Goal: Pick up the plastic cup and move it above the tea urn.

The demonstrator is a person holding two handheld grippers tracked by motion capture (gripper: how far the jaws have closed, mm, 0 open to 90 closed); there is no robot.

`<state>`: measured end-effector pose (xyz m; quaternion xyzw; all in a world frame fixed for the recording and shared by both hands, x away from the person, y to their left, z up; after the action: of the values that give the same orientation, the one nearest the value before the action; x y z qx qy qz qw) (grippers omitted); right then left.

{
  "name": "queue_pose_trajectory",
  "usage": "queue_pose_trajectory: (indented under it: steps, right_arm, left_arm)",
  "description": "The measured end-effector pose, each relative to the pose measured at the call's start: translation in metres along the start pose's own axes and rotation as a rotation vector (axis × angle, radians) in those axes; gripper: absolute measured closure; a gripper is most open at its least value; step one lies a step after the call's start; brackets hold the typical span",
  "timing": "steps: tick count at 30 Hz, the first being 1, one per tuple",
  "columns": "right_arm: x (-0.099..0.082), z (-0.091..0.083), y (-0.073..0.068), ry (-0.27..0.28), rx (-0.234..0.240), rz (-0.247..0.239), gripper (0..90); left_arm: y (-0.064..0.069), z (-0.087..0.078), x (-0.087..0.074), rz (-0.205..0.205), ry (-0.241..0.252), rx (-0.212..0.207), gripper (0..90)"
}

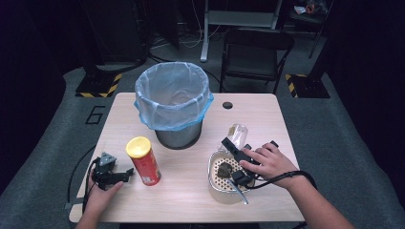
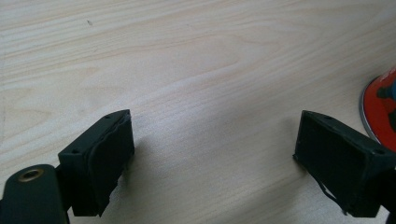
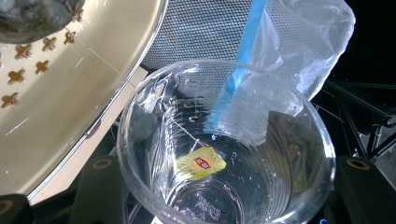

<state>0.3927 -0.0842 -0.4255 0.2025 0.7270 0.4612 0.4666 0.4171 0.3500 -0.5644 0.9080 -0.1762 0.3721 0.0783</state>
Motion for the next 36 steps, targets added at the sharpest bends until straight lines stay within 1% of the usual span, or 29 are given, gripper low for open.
queue_pose_trajectory:
  steps: [1,3,4,6,7,8,10,11,12,13,23,24,25,33,34,35,36]
  right_arm:
    - [0.0002,0.0001,-0.0021,0.004,0.016,0.008,37.8]
    - [0.0007,-0.0003,-0.0017,0.002,0.009,-0.003,37.7]
    - [0.0007,-0.0006,-0.0028,0.000,0.016,-0.002,37.7]
    - [0.0008,-0.0006,-0.0009,-0.001,0.004,-0.010,37.7]
    - [0.0005,-0.0008,-0.0025,-0.002,0.015,-0.004,37.8]
    - [0.0005,-0.0008,-0.0023,-0.001,0.015,-0.004,37.7]
    - [0.0006,-0.0008,-0.0001,-0.001,0.002,-0.011,37.7]
    - [0.0009,-0.0001,-0.0005,0.007,0.013,-0.013,37.7]
    - [0.0003,-0.0011,-0.0040,-0.001,0.034,0.002,37.7]
    - [0.0009,-0.0005,-0.0028,0.006,0.031,-0.013,37.7]
    - [0.0018,-0.0011,-0.0002,0.008,0.024,-0.026,37.6]
    - [0.0016,-0.0019,0.0003,0.001,0.017,-0.032,37.6]
    - [0.0018,-0.0012,-0.0001,0.009,0.026,-0.027,37.6]
    - [0.0015,-0.0012,0.0001,0.007,0.022,-0.026,37.5]
    - [0.0013,-0.0021,0.0008,0.001,0.013,-0.027,37.5]
    - [0.0017,-0.0014,0.0004,0.009,0.024,-0.032,37.5]
    - [0.0019,-0.0014,0.0000,0.007,0.021,-0.027,37.5]
  left_arm:
    - [0.0000,0.0000,0.0000,0.000,0.000,0.000,11.4]
    - [0.0000,0.0000,0.0000,0.000,-0.001,0.000,11.4]
    - [0.0000,0.0001,0.0000,-0.001,0.001,0.001,11.4]
    - [0.0000,0.0003,0.0001,-0.001,0.004,0.001,11.4]
    - [0.0000,-0.0001,0.0000,0.001,-0.001,0.000,11.4]
    - [0.0000,0.0003,0.0001,-0.001,0.004,0.001,11.4]
    - [0.0000,0.0000,0.0000,0.000,0.000,0.000,11.4]
    - [0.0000,0.0000,0.0000,0.000,0.000,0.000,11.4]
    - [0.0000,0.0000,0.0000,0.000,0.000,0.000,11.4]
    - [0.0000,0.0000,0.0000,0.000,0.000,0.000,11.4]
    - [0.0000,0.0002,0.0001,-0.001,0.004,0.001,11.4]
    - [0.0000,-0.0001,0.0000,0.000,-0.001,-0.001,11.4]
    - [0.0000,0.0000,0.0000,0.000,0.000,0.000,11.4]
    - [0.0001,0.0000,0.0000,-0.002,0.000,0.000,11.4]
    - [0.0001,0.0002,0.0001,-0.002,0.003,0.001,11.4]
    - [0.0002,0.0000,0.0000,-0.002,0.000,-0.001,11.4]
    - [0.0001,0.0000,0.0000,-0.001,0.000,0.000,11.4]
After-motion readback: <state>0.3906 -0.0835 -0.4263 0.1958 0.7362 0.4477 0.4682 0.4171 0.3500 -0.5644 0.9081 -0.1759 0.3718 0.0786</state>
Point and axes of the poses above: each handheld gripper's, and its own axes: z roughly forward along the jaws, x roughly out of its top, y roughly to its right, the point moved 5 cm from there along z, roughly forward along the jaws, and after that the axes turned 3 degrees about -y, right-handed, at the moved point
